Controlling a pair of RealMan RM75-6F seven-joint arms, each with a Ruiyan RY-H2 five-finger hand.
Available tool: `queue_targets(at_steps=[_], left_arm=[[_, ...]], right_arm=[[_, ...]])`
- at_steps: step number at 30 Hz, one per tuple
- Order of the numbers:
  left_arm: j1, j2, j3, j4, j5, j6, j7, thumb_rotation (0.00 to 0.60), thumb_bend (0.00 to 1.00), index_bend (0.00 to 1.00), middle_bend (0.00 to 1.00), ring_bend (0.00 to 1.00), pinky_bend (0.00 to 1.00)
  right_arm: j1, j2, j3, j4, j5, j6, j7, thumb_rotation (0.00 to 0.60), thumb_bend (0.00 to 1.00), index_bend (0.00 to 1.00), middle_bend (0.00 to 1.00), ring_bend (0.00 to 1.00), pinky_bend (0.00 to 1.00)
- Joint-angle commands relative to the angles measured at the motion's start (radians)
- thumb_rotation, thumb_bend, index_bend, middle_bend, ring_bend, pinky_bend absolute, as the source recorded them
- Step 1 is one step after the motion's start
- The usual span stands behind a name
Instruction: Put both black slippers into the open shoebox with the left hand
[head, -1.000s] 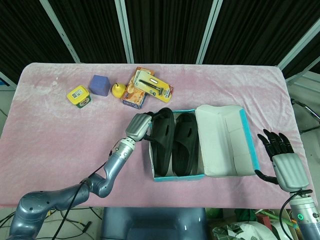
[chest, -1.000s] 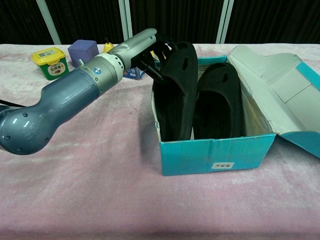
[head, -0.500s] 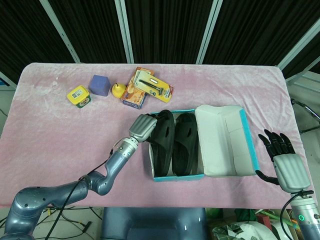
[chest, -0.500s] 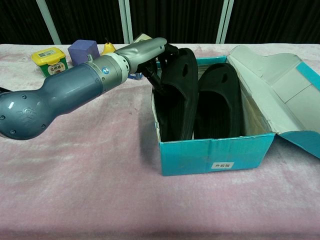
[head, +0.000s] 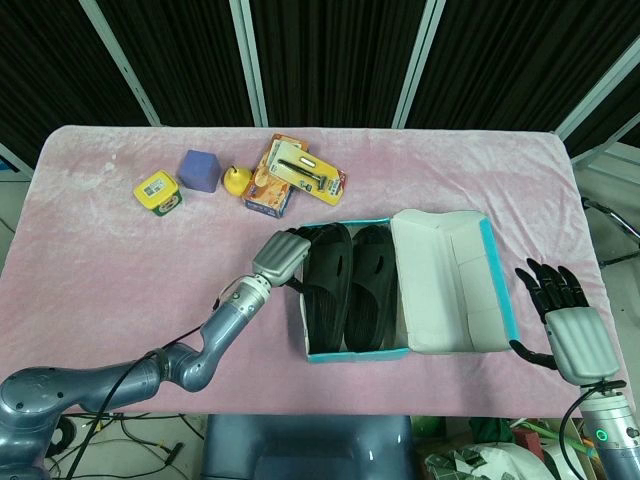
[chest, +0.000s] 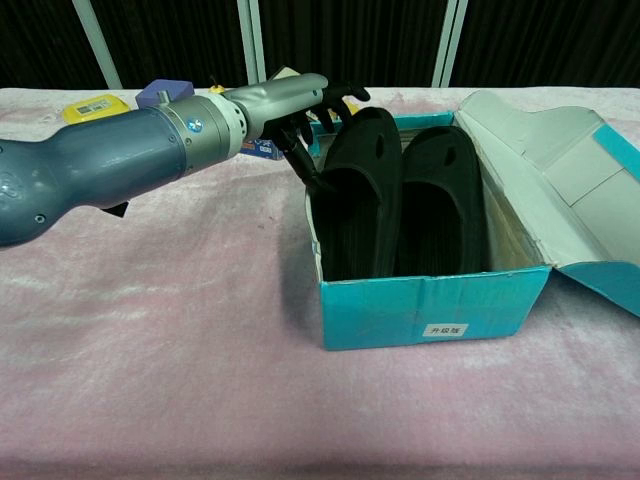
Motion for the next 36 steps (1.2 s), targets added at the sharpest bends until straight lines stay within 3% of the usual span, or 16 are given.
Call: queue_targets(at_steps=[1,7,11,16,20,23,36], left_arm=[[0.011,0.023,0.0,-0.03,-0.004,0.015,-0.005,0.542,0.0,0.03,0.12,0.08,0.17],[0.019,0.047,-0.001,-0.063,0.009,0.034,-0.021,0.533,0.0,0.01,0.1,0.05,0.15],[0.028,0.067,0.0,-0.094,0.032,0.058,-0.033,0.478,0.0,0.06,0.15,0.07,0.16],[0.038,0.079,0.025,-0.101,0.097,0.126,0.01,0.355,0.0,0.1,0.22,0.08,0.15],[0.035,0.075,0.037,-0.107,0.104,0.14,0.048,0.189,0.0,0.13,0.25,0.08,0.14],[0.034,0.068,0.036,-0.116,0.109,0.146,0.035,0.144,0.0,0.16,0.27,0.08,0.13],[-0.032,0.016,0.028,-0.096,0.044,0.086,0.136,0.136,0.0,0.17,0.27,0.08,0.13]], right_arm=[[0.001,-0.001,0.0,-0.001,-0.002,-0.002,-0.001,0.6,0.08,0.0,0.0,0.0,0.01],[0.002,-0.002,0.001,-0.003,-0.003,-0.001,-0.002,0.6,0.08,0.0,0.0,0.0,0.01],[0.001,-0.001,0.001,-0.003,-0.001,0.0,-0.001,0.6,0.08,0.0,0.0,0.0,0.02],[-0.001,-0.002,0.0,0.001,0.0,-0.001,0.002,0.6,0.08,0.0,0.0,0.0,0.01],[-0.002,-0.003,0.0,0.004,-0.001,0.002,0.007,0.6,0.08,0.0,0.0,0.0,0.01],[-0.004,-0.003,0.0,0.006,-0.001,0.004,0.012,0.6,0.08,0.0,0.0,0.0,0.02],[-0.006,-0.005,0.001,0.019,0.004,0.004,0.03,0.6,0.08,0.0,0.0,0.0,0.01]])
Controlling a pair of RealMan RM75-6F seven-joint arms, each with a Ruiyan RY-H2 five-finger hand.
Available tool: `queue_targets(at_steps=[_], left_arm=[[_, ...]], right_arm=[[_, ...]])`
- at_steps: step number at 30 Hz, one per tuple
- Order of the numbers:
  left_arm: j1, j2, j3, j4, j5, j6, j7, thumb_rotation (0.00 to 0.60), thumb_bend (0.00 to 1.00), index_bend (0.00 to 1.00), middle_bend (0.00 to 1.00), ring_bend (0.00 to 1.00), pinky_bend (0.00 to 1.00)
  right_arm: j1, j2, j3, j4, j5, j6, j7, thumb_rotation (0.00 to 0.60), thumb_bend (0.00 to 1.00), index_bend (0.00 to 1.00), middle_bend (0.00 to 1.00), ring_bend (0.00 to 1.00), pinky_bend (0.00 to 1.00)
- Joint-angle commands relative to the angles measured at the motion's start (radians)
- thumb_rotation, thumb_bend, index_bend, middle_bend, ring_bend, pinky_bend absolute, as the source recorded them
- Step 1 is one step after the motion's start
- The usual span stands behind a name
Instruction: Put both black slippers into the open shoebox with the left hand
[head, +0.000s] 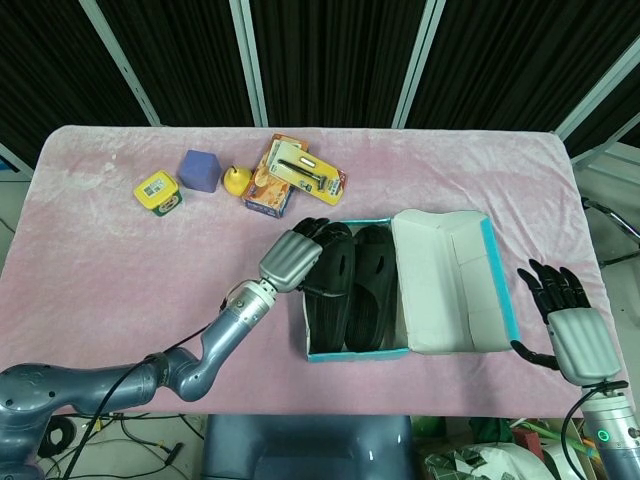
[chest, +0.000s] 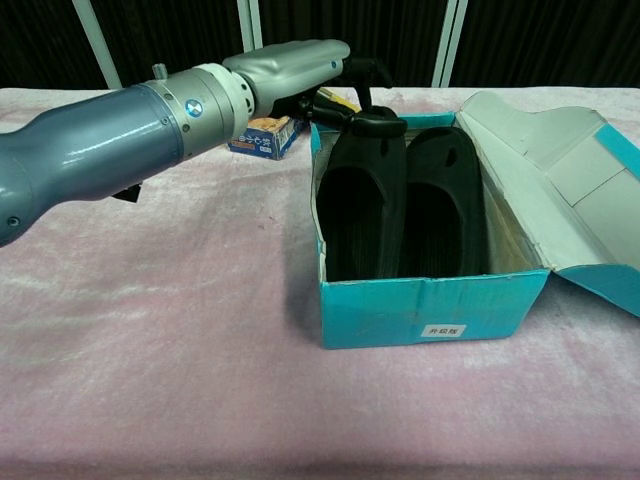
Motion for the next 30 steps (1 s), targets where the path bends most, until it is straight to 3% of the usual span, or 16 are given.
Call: queue_targets(at_steps=[1,17,23,30], left_arm=[[-0.015,-0.016,0.001,0.006,-0.019,-0.018,0.019,0.135,0.0,0.17,0.27,0.08,0.12],[-0.019,-0.024,0.017,-0.001,-0.054,-0.01,0.064,0.137,0.0,0.17,0.31,0.1,0.12],[-0.016,-0.032,0.052,0.024,-0.133,-0.054,0.123,0.136,0.0,0.17,0.3,0.1,0.12],[0.0,-0.013,0.031,-0.028,-0.145,-0.006,0.115,0.135,0.0,0.17,0.29,0.1,0.12]], right_arm=[[-0.001,0.001,0.0,0.002,0.001,0.0,0.004,0.6,0.08,0.0,0.0,0.0,0.01],[-0.001,-0.003,0.0,0.011,0.001,-0.001,0.014,0.6,0.08,0.0,0.0,0.0,0.01],[-0.002,-0.008,-0.002,0.015,-0.001,-0.001,0.016,0.6,0.08,0.0,0.0,0.0,0.01],[-0.007,-0.006,-0.004,0.011,-0.006,0.007,0.014,0.6,0.08,0.0,0.0,0.0,0.01]])
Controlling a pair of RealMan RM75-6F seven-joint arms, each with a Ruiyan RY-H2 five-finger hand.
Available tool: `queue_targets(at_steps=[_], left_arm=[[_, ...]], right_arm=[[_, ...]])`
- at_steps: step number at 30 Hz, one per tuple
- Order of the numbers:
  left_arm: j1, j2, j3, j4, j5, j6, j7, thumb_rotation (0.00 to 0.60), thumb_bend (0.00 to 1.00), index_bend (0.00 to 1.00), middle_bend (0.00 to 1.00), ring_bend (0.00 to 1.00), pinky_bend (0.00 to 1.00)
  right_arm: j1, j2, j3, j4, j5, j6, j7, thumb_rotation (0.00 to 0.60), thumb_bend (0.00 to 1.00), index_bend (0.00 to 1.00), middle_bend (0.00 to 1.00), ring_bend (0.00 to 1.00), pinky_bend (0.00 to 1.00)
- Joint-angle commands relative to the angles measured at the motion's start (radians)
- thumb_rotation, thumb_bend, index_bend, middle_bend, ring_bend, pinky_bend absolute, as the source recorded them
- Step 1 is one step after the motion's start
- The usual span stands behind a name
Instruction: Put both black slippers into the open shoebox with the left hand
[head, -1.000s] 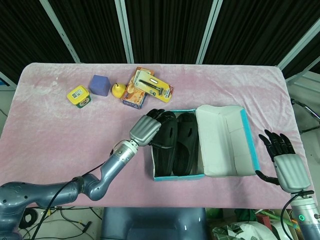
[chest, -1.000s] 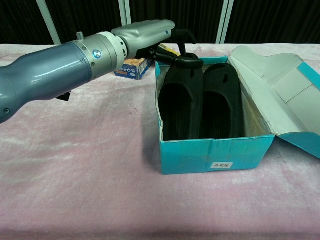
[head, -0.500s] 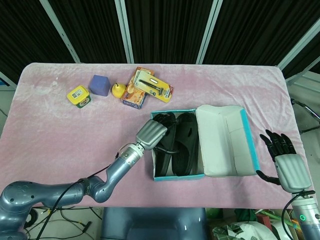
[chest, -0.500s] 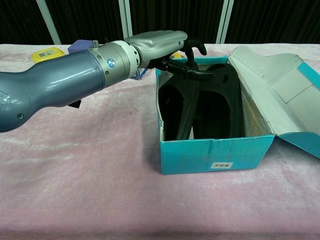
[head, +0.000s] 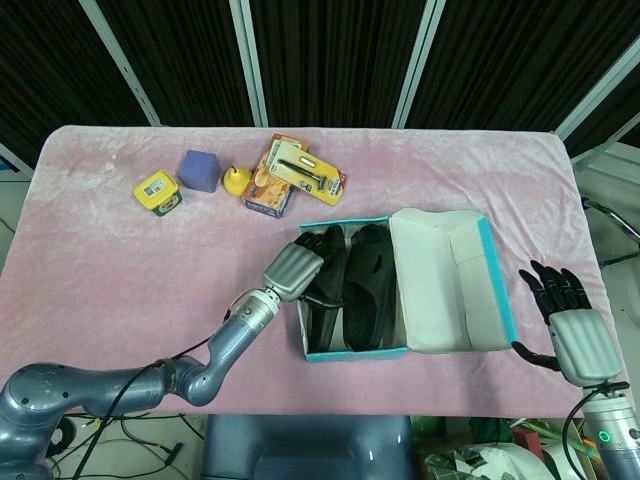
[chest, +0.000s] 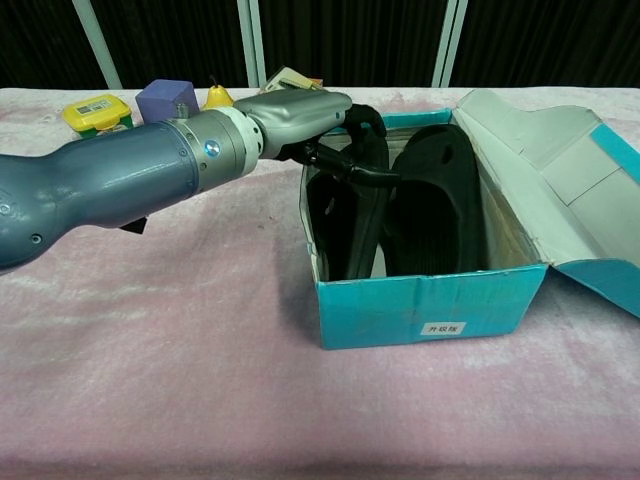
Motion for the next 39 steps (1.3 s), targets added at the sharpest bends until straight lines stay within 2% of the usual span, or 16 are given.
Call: queue_targets(at_steps=[1,5,9,13,16,17,19,20,21,25,31,39], left_arm=[[0.021,0.028,-0.017,-0.052,0.039,0.047,-0.046,0.135,0.0,0.17,0.28,0.1,0.12],[0.064,0.071,-0.026,-0.12,0.132,0.124,-0.138,0.136,0.0,0.17,0.27,0.1,0.12],[0.12,0.142,-0.014,-0.195,0.212,0.205,-0.189,0.136,0.0,0.17,0.27,0.1,0.12],[0.178,0.221,-0.003,-0.277,0.222,0.272,-0.169,0.14,0.0,0.2,0.26,0.1,0.11],[0.253,0.318,0.016,-0.383,0.2,0.355,-0.096,0.153,0.0,0.21,0.25,0.1,0.11],[0.275,0.346,0.025,-0.414,0.195,0.38,-0.072,0.197,0.0,0.21,0.24,0.1,0.11],[0.337,0.416,0.052,-0.487,0.195,0.448,-0.026,0.396,0.0,0.21,0.24,0.1,0.11],[0.362,0.442,0.066,-0.512,0.2,0.476,-0.01,0.515,0.0,0.22,0.24,0.1,0.11],[0.398,0.475,0.086,-0.544,0.209,0.514,0.006,0.588,0.0,0.22,0.24,0.1,0.11],[0.507,0.56,0.149,-0.621,0.257,0.617,-0.001,0.6,0.0,0.22,0.23,0.1,0.1],[0.674,0.637,0.249,-0.633,0.389,0.774,-0.092,0.6,0.0,0.2,0.21,0.1,0.07],[0.79,0.655,0.306,-0.593,0.458,0.867,-0.157,0.6,0.0,0.19,0.2,0.1,0.04]], right_arm=[[-0.002,0.0,0.0,-0.001,-0.002,0.003,0.0,0.6,0.08,0.0,0.0,0.0,0.02],[-0.003,0.002,0.001,-0.002,-0.002,0.006,0.002,0.6,0.08,0.0,0.0,0.0,0.02],[-0.004,0.006,0.003,-0.001,0.001,0.007,0.01,0.6,0.08,0.0,0.0,0.0,0.01],[-0.005,0.009,0.008,0.005,0.01,0.009,0.024,0.6,0.08,0.0,0.0,0.0,0.02],[-0.007,0.011,0.012,0.012,0.017,0.012,0.035,0.6,0.08,0.0,0.0,0.0,0.01],[-0.007,0.012,0.014,0.014,0.019,0.013,0.036,0.6,0.08,0.0,0.0,0.0,0.01],[-0.009,0.011,0.018,0.019,0.023,0.019,0.034,0.6,0.08,0.0,0.0,0.0,0.01],[-0.01,0.011,0.02,0.02,0.025,0.023,0.032,0.6,0.08,0.0,0.0,0.0,0.02],[-0.012,0.01,0.023,0.022,0.028,0.028,0.027,0.6,0.08,0.0,0.0,0.0,0.01],[-0.02,0.007,0.03,0.02,0.043,0.042,-0.001,0.6,0.08,0.0,0.0,0.0,0.01],[-0.044,0.001,0.03,0.01,0.057,0.073,-0.04,0.6,0.08,0.0,0.0,0.0,0.01],[-0.079,-0.011,0.022,0.007,0.062,0.118,-0.061,0.6,0.08,0.0,0.0,0.0,0.01]])
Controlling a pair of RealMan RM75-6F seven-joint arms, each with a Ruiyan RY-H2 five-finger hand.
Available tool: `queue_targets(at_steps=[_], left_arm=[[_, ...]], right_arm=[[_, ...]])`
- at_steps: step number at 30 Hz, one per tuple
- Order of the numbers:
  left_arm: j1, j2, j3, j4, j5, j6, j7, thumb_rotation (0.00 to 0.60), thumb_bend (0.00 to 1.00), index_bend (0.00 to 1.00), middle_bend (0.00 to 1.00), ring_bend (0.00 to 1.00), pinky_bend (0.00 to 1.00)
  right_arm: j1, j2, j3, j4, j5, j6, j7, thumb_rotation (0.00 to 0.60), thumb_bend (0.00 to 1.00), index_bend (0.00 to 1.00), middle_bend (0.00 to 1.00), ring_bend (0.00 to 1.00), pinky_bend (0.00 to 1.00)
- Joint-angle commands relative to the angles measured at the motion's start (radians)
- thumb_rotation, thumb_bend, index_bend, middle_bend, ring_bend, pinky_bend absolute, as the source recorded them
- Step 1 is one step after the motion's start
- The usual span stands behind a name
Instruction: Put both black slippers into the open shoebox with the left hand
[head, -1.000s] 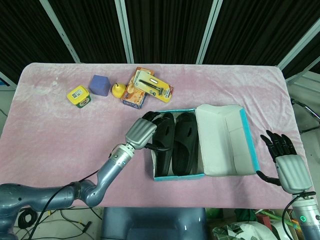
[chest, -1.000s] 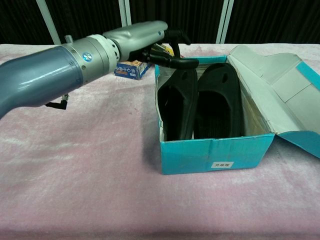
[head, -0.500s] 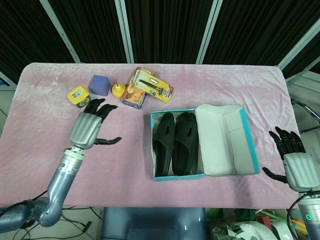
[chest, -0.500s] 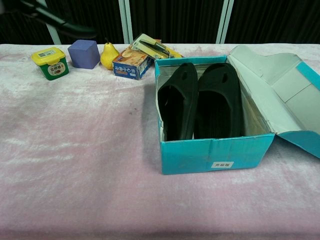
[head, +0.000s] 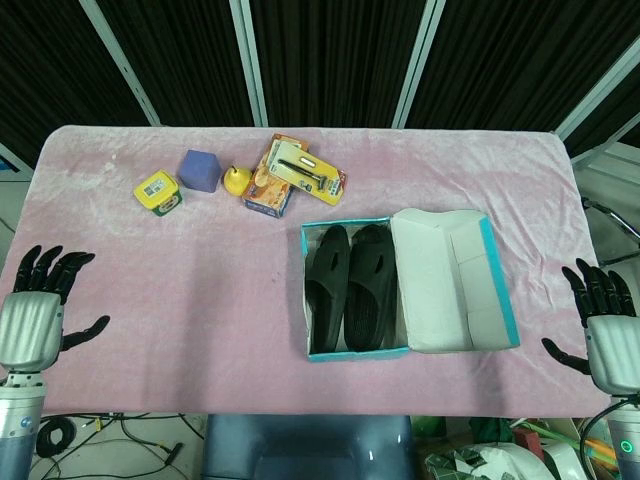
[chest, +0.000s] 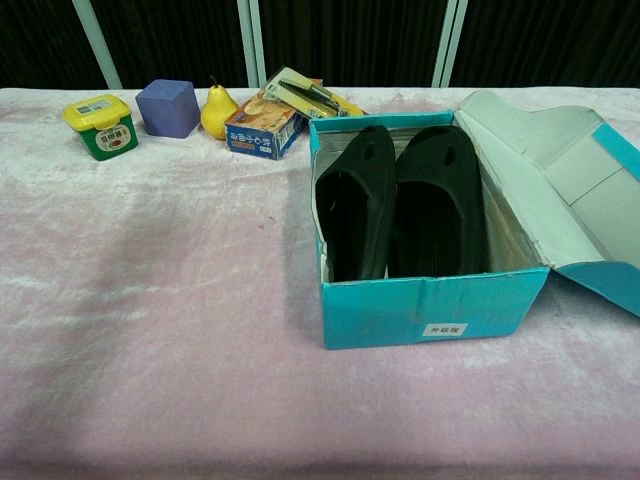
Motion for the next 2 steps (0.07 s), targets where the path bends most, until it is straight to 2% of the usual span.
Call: queue_targets(at_steps=[1,2], left_arm=[[0.046,0.007,0.029,0.021,0.015,0.023,-0.022,0.6,0.0,0.19,0.2,0.1,0.04],[0.068,0.011,0.045,0.025,0.013,0.024,-0.033,0.6,0.0,0.19,0.2,0.1,0.04]], right_arm=[[-0.016,-0.007,-0.004,0.0,0.003,0.02,-0.01,0.6,0.08,0.0,0.0,0.0,0.01],[-0.024,-0.011,-0.008,-0.001,0.002,0.028,-0.014,0.6,0.08,0.0,0.0,0.0,0.01]])
